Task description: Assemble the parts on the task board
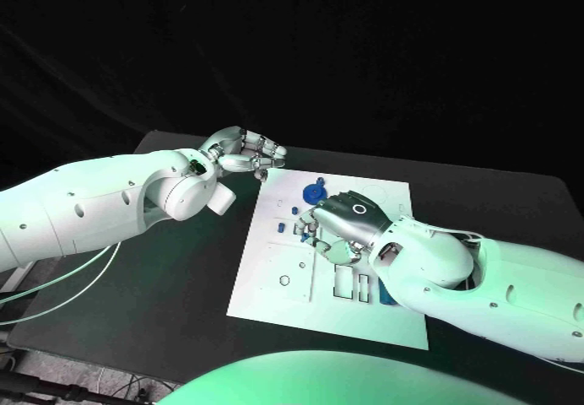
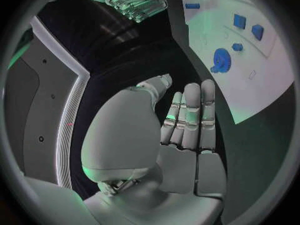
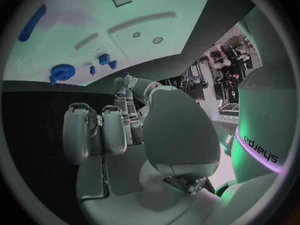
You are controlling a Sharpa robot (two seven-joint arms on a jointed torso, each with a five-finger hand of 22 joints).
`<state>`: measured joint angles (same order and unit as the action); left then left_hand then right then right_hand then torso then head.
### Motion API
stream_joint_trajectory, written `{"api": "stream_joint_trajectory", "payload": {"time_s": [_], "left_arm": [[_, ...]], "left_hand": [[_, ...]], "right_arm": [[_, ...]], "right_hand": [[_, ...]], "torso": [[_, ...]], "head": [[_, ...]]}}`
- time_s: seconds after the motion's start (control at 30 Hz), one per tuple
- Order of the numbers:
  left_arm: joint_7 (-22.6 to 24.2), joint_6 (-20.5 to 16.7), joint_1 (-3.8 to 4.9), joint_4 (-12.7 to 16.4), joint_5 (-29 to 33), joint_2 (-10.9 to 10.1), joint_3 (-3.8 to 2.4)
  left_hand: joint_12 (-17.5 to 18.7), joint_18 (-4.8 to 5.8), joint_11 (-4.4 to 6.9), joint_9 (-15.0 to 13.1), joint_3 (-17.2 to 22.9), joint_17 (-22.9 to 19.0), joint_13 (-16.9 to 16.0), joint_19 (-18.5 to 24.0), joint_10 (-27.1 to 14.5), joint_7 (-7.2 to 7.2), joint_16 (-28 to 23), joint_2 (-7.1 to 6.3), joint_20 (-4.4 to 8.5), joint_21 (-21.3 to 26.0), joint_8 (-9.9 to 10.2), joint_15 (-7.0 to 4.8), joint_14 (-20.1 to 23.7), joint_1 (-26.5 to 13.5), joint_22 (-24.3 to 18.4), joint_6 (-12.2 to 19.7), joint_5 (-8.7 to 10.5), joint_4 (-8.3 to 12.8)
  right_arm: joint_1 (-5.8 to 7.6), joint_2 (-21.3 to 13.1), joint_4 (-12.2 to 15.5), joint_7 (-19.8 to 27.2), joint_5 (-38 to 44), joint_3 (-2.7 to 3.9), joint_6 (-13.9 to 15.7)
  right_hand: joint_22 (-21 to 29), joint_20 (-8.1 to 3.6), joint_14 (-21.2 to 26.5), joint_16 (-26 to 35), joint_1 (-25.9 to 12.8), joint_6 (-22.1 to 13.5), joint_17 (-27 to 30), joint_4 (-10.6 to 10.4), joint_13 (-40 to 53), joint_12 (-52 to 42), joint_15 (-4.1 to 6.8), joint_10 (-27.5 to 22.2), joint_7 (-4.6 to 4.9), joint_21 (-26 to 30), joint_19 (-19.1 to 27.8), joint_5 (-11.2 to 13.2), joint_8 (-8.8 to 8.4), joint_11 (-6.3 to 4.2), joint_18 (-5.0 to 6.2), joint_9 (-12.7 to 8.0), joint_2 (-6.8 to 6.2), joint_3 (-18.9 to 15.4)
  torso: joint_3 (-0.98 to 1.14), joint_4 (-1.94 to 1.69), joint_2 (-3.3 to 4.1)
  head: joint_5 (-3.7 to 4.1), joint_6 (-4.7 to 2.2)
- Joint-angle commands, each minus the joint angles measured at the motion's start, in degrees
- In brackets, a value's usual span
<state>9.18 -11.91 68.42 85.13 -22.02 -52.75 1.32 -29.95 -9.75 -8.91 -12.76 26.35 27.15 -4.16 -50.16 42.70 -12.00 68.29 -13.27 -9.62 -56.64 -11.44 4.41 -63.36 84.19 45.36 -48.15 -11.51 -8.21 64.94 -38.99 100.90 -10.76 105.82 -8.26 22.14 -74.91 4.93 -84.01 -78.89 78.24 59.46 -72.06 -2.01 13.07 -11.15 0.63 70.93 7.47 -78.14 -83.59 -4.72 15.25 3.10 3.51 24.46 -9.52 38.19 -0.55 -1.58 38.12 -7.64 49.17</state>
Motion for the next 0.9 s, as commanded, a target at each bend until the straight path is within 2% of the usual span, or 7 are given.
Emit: {"api": "stream_joint_trajectory", "payload": {"time_s": [0.03, 0.33, 0.5, 0.9], "left_arm": [[1.2, -0.9, 0.08, -0.1, 1.9, 0.5, -0.05], [2.0, -1.8, 0.12, -0.3, 3.8, 1.5, -0.05], [2.0, -1.8, 0.13, -0.4, 4.0, 1.6, -0.05], [1.6, -1.3, 0.14, -0.5, 4.1, 1.5, -0.05]], "left_hand": [[-0.4, -0.77, -0.12, 0.1, 0.1, -0.1, 0.1, -0.2, -0.4, -0.38, 0.4, -0.36, -0.27, 0.2, -0.1, 0.04, 0.4, 0.2, 0.0, -0.1, -0.27, -0.1], [-0.4, -0.77, -0.13, 0.1, 0.1, -0.1, 0.1, -0.2, -0.4, -0.39, 0.4, -0.33, -0.28, 0.2, -0.1, 0.05, 0.4, 0.2, 0.0, -0.1, -0.27, -0.2], [-0.4, -0.77, -0.15, 0.1, 0.1, -0.1, 0.1, -0.2, -0.4, -0.41, 0.4, -0.3, -0.29, 0.2, -0.1, 0.07, 0.4, 0.1, 0.0, -0.2, -0.26, -0.2], [-0.4, -0.77, -0.16, 0.1, 0.2, -0.2, 0.1, -0.2, -0.5, -0.41, 0.4, -0.29, -0.31, 0.2, -0.1, 0.09, 0.4, 0.1, 0.0, -0.2, -0.26, -0.3]], "right_arm": [[-1.07, 1.1, -0.6, 0.8, 0.1, -0.14, -0.7], [-3.09, 3.0, -2.5, 0.7, 0.0, -0.57, -1.3], [-3.46, 3.1, -3.1, 0.7, 0.1, -0.67, -1.7], [-3.75, 2.5, -4.2, 0.4, 0.3, -0.91, -2.7]], "right_hand": [[-8.7, -0.04, -2.3, -0.2, -0.2, 0.2, 0.1, 0.3, 0.0, 0.0, 0.55, 0.3, -0.04, 0.0, -0.4, -0.1, 0.31, 0.03, -0.75, 0.1, 0.3, 0.2], [-8.7, -0.04, -2.3, -0.2, -0.3, 0.1, 0.1, 0.4, 0.0, 0.1, 0.54, 0.2, 0.0, 0.0, -0.4, -0.2, 0.25, 0.07, -0.76, 0.1, 0.33, 0.2], [-8.7, -0.04, -2.3, -0.2, -0.3, 0.1, 0.1, 0.4, 0.0, 0.1, 0.54, 0.2, 0.0, 0.0, -0.4, -0.2, 0.25, 0.07, -0.76, 0.1, 0.33, 0.2], [-8.7, -0.03, -2.3, -0.2, -0.5, 0.0, 0.0, 0.4, 0.1, 0.2, 0.5, 0.2, 0.05, 0.0, -0.4, -0.1, 0.22, 0.12, -0.76, 0.1, 0.39, 0.1]], "torso": [[-0.09, 0.01, 0.01], [0.02, 0.0, 0.03], [0.09, -0.02, 0.05], [0.01, 0.02, 0.05]], "head": [[-0.81, 0.26], [-2.1, 0.83], [-2.11, 0.83], [-2.29, 0.83]]}}
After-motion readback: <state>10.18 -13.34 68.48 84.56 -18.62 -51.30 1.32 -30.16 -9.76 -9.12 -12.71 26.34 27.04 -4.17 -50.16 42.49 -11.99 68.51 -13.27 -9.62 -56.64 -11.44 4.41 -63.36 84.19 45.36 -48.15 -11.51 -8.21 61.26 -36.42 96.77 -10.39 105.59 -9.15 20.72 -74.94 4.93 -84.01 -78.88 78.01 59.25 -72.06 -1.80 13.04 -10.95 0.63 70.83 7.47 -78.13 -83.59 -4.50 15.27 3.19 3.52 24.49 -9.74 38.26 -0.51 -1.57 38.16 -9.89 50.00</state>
